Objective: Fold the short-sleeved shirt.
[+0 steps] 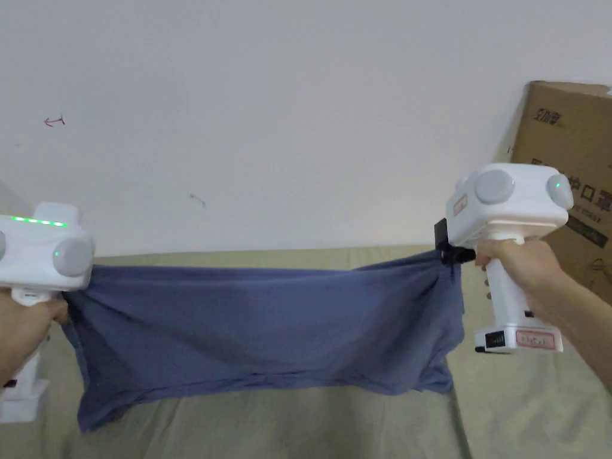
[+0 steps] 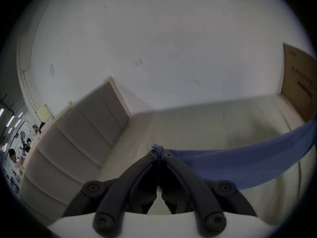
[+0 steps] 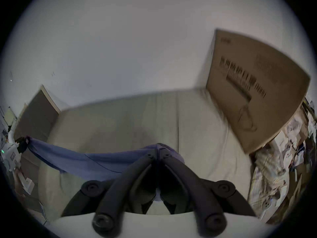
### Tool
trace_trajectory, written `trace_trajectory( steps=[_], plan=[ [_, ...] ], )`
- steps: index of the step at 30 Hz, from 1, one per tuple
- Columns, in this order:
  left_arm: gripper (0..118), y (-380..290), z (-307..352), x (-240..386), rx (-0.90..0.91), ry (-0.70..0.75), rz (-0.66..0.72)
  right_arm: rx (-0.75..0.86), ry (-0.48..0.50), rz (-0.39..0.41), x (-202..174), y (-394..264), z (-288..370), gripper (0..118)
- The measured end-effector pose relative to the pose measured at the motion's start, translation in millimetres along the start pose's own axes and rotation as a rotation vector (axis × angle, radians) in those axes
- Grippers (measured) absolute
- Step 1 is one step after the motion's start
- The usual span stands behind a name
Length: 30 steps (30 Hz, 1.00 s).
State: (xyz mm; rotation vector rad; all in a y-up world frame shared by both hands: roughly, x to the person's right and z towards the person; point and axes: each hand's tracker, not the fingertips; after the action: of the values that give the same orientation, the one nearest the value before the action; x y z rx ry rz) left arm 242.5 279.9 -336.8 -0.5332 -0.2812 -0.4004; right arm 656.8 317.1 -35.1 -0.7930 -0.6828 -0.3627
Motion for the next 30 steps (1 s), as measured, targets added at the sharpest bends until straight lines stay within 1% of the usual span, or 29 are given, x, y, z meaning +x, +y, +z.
trace_trajectory(
  steps=[1,2,3,5,7,10,14,16,17,18,19,20,21,22,23,24,26,30],
  plan=[
    [1,-18,-13,7,-0.054,0.006,-0.026,-0.044,0.006,-0.002,-1,-13,-19,3],
    [1,-35,-25,13,-0.087,0.003,-0.027,-0.074,0.019,-0.028,-1,-28,-35,3],
    [1,-48,-34,17,-0.124,0.004,-0.033,-0.103,0.029,-0.025,-1,-40,-48,3],
    [1,-78,-49,23,-0.187,-0.007,-0.042,-0.167,0.004,-0.021,-3,-66,-72,3],
    [1,-102,-53,24,-0.234,-0.011,-0.064,-0.204,0.005,-0.010,-2,-87,-85,3],
    [1,-124,-48,17,-0.239,-0.019,-0.072,-0.219,0.015,-0.010,7,-106,-89,3],
    [1,-144,-11,-4,-0.239,-0.049,-0.045,-0.220,0.036,-0.015,20,-131,-59,3],
    [1,-159,16,-17,-0.232,-0.067,-0.027,-0.202,0.067,-0.052,27,-149,-34,3],
    [1,-168,30,-21,-0.229,-0.066,-0.027,-0.195,0.085,-0.046,28,-161,-21,3],
    [1,-177,44,-25,-0.223,-0.070,-0.031,-0.196,0.082,-0.036,30,-174,-8,3],
    [1,-188,60,-31,-0.228,-0.076,-0.049,-0.188,0.081,-0.015,33,-189,6,3],
    [1,-200,77,-36,-0.221,-0.075,-0.044,-0.188,0.078,-0.015,38,-205,19,3],
    [1,-211,93,-40,-0.220,-0.076,-0.041,-0.184,0.079,-0.033,40,-224,36,3],
    [1,-225,112,-45,-0.224,-0.081,-0.033,-0.172,0.092,-0.085,46,-244,51,3],
    [1,-241,129,-52,-0.223,-0.083,-0.014,-0.169,0.110,-0.121,52,-265,68,3],
    [1,-256,146,-57,-0.232,-0.091,-0.011,-0.157,0.126,-0.125,57,-284,82,3],
    [1,-294,180,-70,-0.230,-0.098,-0.010,-0.170,0.116,-0.105,64,-329,108,3],
    [1,-355,226,-90,-0.288,-0.118,0.015,-0.217,0.120,-0.122,75,-400,142,3]
  ],
)
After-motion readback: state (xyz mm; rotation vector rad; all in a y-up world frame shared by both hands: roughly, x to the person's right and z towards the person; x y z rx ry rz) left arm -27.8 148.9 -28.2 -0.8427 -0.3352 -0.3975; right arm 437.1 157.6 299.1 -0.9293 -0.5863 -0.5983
